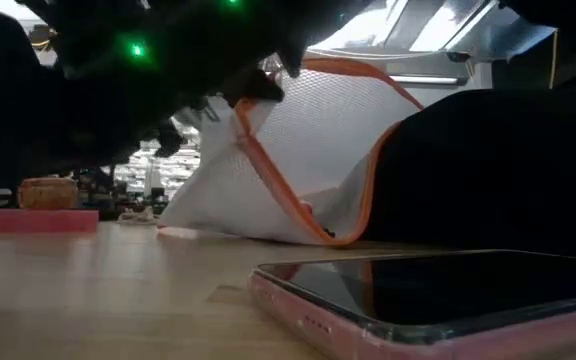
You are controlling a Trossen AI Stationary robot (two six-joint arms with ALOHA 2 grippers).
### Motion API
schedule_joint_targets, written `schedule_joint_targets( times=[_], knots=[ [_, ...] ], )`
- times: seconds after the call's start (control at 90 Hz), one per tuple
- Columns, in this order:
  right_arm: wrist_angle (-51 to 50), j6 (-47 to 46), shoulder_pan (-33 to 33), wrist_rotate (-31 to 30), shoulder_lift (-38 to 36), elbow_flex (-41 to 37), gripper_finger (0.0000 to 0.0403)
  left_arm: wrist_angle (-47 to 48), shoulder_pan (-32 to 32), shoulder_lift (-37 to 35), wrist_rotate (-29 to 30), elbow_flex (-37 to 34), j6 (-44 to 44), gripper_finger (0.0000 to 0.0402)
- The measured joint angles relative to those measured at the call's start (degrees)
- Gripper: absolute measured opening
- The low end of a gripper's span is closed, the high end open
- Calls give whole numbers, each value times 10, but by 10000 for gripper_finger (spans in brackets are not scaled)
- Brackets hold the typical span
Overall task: Unpack backpack
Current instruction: Put the black pen into the transparent white zip bag
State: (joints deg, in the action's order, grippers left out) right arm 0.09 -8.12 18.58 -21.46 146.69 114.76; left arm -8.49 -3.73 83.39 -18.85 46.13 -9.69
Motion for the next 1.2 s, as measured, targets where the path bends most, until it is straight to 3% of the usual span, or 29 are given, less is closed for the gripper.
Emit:
schedule_joint_targets(
  times=[0.2,0.322,0.411,0.556,0.933,1.2],
  knots=[
    [-37,-13,2,-14,0,0,7,4,0,0,0,0,-3,0],
    [-58,-28,5,35,-2,0,10,5,0,0,0,0,-8,0],
    [-79,-46,10,38,-14,0,14,5,0,0,0,0,-8,0],
    [-165,-88,31,0,-50,0,14,7,0,0,0,0,0,0],
    [-473,-377,157,-134,-159,1,14,3,0,0,0,0,3,0],
    [-761,-715,270,-212,-224,1,14,3,0,0,0,0,-4,0]
  ],
)
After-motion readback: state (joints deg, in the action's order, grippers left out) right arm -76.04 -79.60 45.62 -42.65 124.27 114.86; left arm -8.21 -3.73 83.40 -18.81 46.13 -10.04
